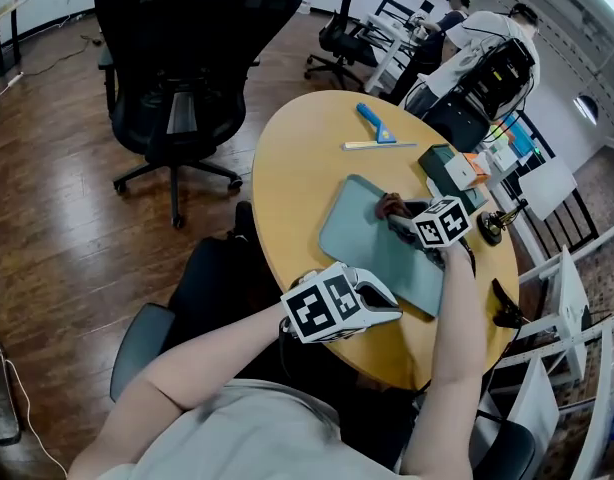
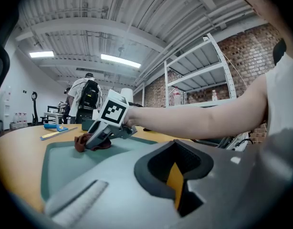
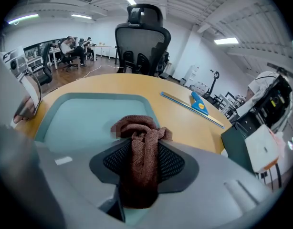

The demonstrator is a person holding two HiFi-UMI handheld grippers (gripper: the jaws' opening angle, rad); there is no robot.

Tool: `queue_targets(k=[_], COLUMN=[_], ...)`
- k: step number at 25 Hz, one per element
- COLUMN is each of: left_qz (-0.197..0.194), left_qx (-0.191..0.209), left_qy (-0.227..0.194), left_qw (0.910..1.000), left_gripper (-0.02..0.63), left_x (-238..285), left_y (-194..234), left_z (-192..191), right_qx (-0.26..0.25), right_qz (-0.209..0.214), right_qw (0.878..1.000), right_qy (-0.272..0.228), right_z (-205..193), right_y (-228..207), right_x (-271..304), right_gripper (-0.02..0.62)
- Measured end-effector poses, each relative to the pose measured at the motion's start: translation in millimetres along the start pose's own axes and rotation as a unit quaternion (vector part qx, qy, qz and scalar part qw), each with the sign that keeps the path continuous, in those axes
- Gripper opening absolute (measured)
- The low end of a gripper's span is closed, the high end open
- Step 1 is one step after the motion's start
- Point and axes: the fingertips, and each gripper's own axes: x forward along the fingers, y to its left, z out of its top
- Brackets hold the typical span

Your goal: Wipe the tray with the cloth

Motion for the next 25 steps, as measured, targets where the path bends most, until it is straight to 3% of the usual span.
queue_targets(k=[13,18,22,25], left_qz=[0.006,0.005,0.002,0.000], left_qx=[0.008,0.007,0.002,0.000], left_qy=[-0.003,-0.003,-0.001,0.000], left_qw=[0.9999,1.0000,1.0000,1.0000], left_gripper=[0.000,0.001,0.002,0.002], left_x=[0,0,0,0], left_y=[2,2,-1,-3], left_z=[1,0,1,1], right_qx=[-0.063,-0.071,-0.068,-0.059], right_qz=[0.017,0.018,0.000,-0.022], right_qw=[0.997,0.996,0.996,0.994], right_qy=[-0.045,-0.046,-0.053,-0.085], right_z=[74,84,82,90], right_y=[42,49,45,40], right_x=[32,38,32,11], right_gripper=[0.158,0.158,0.152,0.149])
